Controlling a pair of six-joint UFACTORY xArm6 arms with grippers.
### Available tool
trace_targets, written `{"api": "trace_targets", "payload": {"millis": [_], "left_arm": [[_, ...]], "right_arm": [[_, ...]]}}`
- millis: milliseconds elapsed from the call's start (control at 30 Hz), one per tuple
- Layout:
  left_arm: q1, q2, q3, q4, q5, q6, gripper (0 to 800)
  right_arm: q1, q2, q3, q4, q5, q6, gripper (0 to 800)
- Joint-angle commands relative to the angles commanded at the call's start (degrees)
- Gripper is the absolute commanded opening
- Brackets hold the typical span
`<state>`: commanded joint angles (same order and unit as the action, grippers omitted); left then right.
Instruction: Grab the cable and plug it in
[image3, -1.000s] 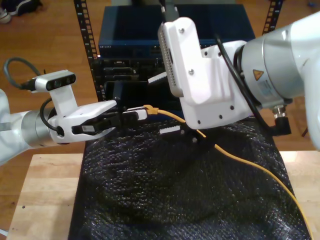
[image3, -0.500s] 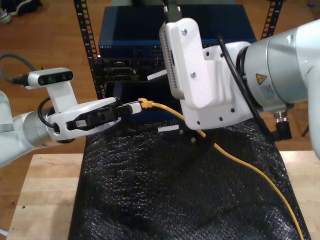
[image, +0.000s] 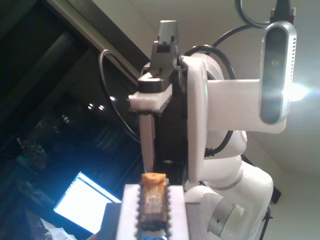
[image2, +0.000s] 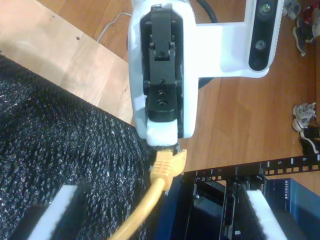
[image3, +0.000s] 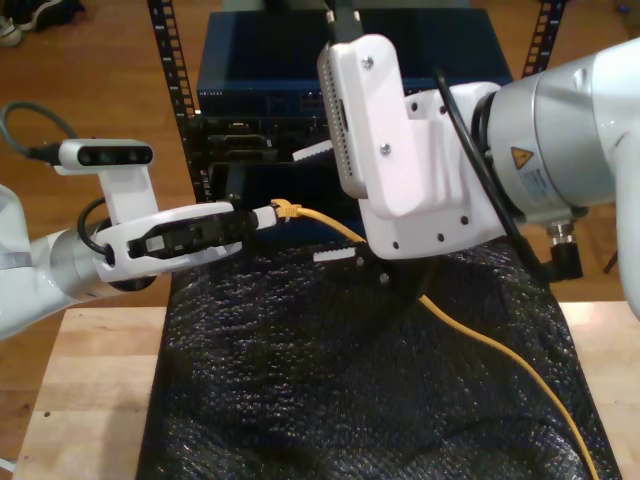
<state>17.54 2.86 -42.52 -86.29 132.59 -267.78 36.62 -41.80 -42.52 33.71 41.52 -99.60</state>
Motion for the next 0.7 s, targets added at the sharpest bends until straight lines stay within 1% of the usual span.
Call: {"api": "trace_targets", "payload": {"millis": [67, 133, 167, 300, 433, 500, 633, 700], "left_arm": [[0.0, 0.0, 0.0, 0.0, 0.0, -0.4, 6], [0.0, 0.3, -0.1, 0.0, 0.0, -0.6, 6], [0.0, 0.4, -0.1, 0.0, 0.0, -0.6, 6], [-0.1, 0.4, -0.1, 0.0, 0.1, -0.6, 6], [0.0, 0.4, -0.1, 0.0, 0.2, -0.9, 6], [0.0, 0.4, -0.1, 0.0, 0.3, -1.2, 6], [-0.1, 0.4, -0.1, 0.0, 0.5, -1.2, 6], [-0.1, 0.4, -0.2, 0.0, 1.1, -1.2, 6]], "right_arm": [[0.6, 0.0, 0.1, 0.0, 0.0, 0.1, 637], [0.7, 0.0, 0.0, 0.0, 0.0, 0.1, 540], [0.7, 0.1, 0.1, 0.0, 0.0, 0.1, 507], [0.7, 0.1, 0.1, 0.0, -0.2, 0.2, 446], [0.7, 0.1, 0.1, 0.0, -0.4, 0.2, 440], [0.7, 0.2, 0.1, 0.0, -0.4, 0.2, 406], [0.7, 0.2, 0.1, 0.1, -0.5, 0.2, 382], [0.7, 0.2, 0.2, 0.1, -1.1, 0.2, 382]]}}
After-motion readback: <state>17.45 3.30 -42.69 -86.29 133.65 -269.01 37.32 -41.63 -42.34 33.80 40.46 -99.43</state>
